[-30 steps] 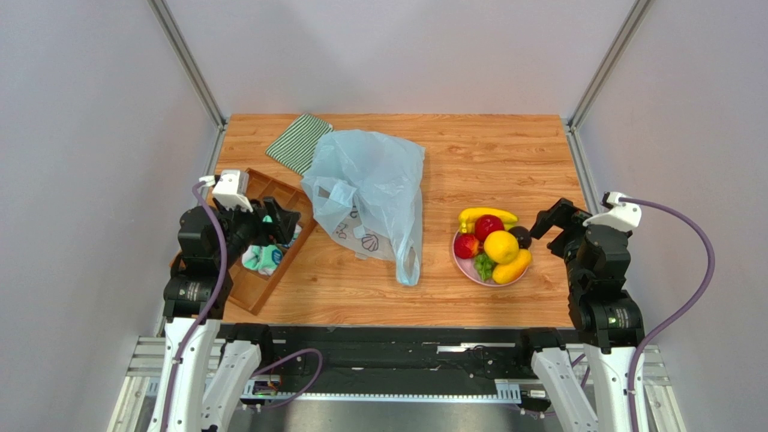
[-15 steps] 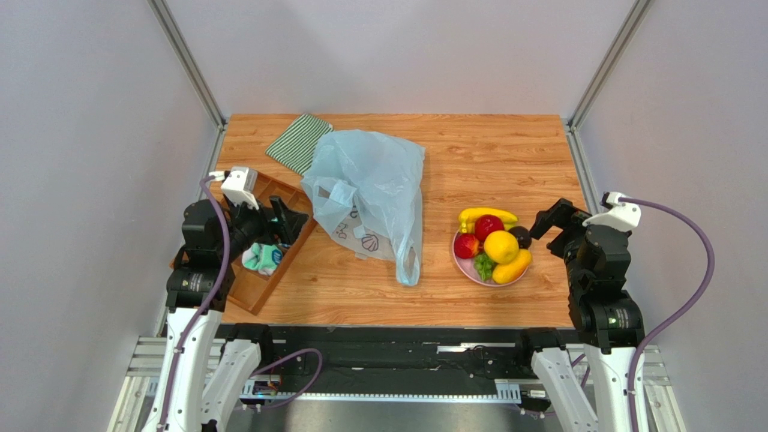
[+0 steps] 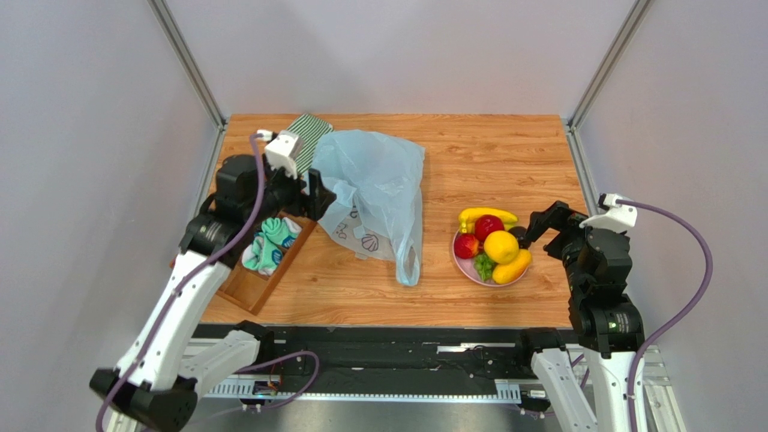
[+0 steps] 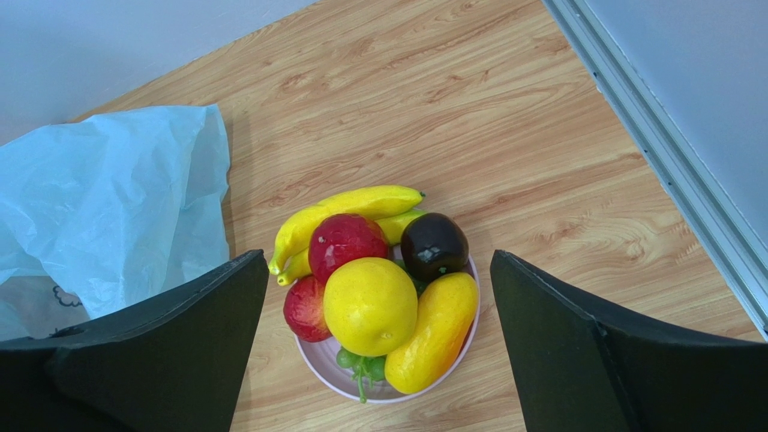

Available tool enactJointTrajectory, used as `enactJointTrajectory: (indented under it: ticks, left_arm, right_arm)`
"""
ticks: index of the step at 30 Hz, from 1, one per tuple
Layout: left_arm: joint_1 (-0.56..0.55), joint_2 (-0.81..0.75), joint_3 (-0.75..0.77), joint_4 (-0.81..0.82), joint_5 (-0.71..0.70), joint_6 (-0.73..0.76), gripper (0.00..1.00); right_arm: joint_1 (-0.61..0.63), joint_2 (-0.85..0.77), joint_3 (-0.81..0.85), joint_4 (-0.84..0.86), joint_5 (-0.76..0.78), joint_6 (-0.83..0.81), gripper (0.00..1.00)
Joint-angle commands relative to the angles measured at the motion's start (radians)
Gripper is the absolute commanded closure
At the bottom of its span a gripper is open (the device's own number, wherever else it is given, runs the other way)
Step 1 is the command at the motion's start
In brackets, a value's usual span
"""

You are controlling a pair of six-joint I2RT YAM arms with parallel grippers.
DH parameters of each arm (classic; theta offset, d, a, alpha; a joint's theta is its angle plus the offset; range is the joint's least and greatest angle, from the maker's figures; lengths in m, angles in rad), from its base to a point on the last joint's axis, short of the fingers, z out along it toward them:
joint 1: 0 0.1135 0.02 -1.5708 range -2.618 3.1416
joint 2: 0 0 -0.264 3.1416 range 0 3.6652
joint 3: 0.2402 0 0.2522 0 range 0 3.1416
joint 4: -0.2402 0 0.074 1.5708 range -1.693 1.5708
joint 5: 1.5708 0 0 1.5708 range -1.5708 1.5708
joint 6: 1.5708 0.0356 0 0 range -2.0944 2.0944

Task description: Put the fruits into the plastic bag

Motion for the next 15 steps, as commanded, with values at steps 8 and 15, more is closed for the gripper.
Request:
enactJointTrajectory:
  ticks: [8,15]
  left_arm:
    - [-0.028,0.416,0.192,-0.087,-0.064,0.055,0.12]
    - [-0.026,0.51,0.195,-0.09,-0.019,0.047,0.16]
  right_arm:
    - [0.004,-0.011,-0.002,0.043,-0.045,-0.021,0.01]
    - [0.002,-0.003,-0.006,0.047,-0.056,-0.018,0.01]
